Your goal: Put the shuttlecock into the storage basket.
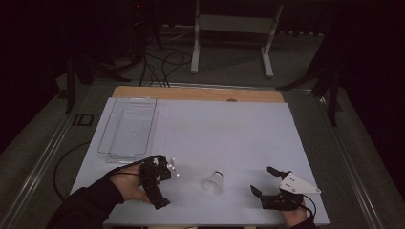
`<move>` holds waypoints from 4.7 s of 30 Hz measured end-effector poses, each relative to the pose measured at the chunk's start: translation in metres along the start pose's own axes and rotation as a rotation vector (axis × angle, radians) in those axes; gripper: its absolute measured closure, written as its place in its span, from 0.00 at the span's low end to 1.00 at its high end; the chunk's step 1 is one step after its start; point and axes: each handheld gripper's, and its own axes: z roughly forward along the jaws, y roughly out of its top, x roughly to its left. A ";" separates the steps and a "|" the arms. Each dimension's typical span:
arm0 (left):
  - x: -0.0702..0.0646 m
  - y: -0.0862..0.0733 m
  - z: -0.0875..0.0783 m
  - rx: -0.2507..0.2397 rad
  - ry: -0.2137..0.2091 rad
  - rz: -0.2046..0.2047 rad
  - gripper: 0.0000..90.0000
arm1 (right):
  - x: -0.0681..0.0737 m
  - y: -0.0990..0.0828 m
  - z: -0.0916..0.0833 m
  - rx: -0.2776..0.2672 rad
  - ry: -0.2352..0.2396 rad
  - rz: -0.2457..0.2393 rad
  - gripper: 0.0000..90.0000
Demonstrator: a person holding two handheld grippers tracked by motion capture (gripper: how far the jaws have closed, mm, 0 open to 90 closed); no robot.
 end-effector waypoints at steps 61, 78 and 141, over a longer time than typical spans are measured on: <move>-0.005 0.105 0.025 0.076 -0.041 0.165 0.00 | 0.000 -0.001 0.000 0.004 0.010 0.004 0.11; 0.000 0.123 0.034 0.077 0.005 0.082 0.17 | 0.001 -0.001 0.001 0.009 0.017 0.001 0.11; -0.002 0.132 0.036 -0.031 0.055 0.031 1.00 | 0.001 -0.002 0.002 0.032 0.020 -0.005 0.11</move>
